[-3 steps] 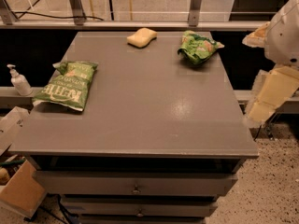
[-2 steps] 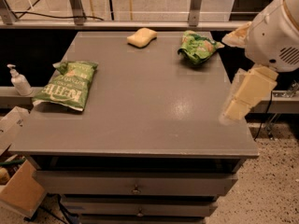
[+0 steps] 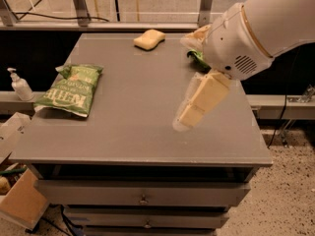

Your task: Pick green jalapeno chip bag

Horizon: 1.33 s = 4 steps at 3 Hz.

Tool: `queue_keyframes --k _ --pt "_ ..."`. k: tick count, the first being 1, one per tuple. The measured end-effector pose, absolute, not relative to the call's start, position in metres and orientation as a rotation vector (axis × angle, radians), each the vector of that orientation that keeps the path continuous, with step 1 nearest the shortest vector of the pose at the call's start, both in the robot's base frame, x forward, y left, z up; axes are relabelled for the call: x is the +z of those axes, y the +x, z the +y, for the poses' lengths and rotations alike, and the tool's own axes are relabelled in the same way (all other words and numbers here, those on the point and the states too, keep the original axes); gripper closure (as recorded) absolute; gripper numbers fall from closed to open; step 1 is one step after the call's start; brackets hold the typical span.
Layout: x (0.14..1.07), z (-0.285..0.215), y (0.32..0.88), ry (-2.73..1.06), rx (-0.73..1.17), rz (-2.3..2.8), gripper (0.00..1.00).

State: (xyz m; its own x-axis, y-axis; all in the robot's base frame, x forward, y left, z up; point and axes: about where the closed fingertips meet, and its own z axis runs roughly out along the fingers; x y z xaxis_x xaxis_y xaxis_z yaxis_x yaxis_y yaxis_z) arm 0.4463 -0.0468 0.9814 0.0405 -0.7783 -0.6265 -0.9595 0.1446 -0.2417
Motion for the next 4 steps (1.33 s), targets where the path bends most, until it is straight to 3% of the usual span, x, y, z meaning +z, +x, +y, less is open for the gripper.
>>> queue_keyframes --k 2,4 --pt "0.98 -0.039 0.452 -1.675 0.372 1.71 0.0" --pt "0.943 0.034 0.483 -1.691 0.46 1.531 0.0"
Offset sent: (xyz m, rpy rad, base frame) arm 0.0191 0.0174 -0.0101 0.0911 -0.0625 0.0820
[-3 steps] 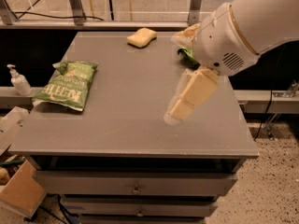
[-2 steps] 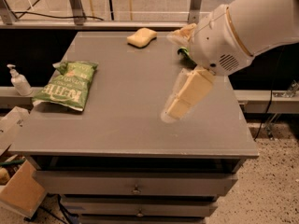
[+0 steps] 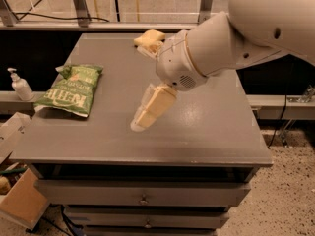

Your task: Pick green jalapeno chip bag

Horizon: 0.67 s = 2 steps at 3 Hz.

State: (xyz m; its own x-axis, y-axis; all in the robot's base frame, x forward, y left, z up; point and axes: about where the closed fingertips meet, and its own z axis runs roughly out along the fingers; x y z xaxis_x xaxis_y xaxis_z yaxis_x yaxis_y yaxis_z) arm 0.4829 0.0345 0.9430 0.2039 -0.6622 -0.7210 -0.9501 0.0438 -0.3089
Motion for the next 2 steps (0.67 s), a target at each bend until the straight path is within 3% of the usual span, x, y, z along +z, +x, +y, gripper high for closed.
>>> queue_keyframes --k 2 --pt "0.904 0.097 0.528 -1.634 0.468 1.527 0.0"
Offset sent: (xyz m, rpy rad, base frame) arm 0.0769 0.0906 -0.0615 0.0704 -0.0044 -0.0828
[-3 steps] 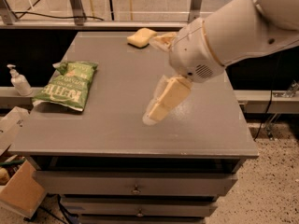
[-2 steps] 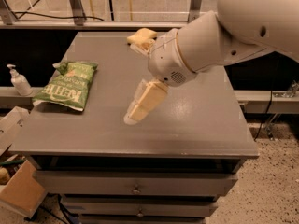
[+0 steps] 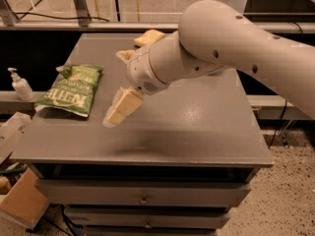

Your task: Pick green jalapeno chip bag

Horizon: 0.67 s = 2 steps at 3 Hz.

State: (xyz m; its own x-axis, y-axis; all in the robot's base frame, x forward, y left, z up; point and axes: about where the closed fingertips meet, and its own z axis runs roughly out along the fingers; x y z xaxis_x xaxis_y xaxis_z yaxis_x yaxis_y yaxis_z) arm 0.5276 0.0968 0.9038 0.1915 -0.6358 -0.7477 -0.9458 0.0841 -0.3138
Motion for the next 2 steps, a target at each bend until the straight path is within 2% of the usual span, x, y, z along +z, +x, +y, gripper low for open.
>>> queue_keyframes --k 2 --pt "0.876 0.14 0.566 -1.558 0.429 1.586 0.0"
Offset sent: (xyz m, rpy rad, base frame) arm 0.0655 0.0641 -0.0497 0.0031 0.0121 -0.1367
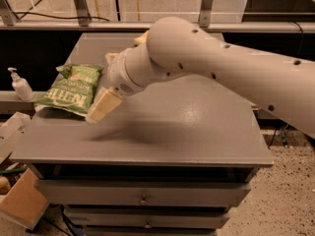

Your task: Pick green jalapeno chip bag

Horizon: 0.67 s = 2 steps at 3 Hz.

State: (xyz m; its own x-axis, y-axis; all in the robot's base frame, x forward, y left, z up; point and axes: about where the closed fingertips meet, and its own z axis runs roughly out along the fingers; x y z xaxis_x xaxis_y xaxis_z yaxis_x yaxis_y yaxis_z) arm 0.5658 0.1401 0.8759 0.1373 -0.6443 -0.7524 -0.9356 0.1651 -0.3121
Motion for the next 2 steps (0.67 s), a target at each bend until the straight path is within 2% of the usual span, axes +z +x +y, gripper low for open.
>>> queue_keyframes --k 2 --pt "0.845 0.169 0.605 -1.507 0.423 1.643 0.0"
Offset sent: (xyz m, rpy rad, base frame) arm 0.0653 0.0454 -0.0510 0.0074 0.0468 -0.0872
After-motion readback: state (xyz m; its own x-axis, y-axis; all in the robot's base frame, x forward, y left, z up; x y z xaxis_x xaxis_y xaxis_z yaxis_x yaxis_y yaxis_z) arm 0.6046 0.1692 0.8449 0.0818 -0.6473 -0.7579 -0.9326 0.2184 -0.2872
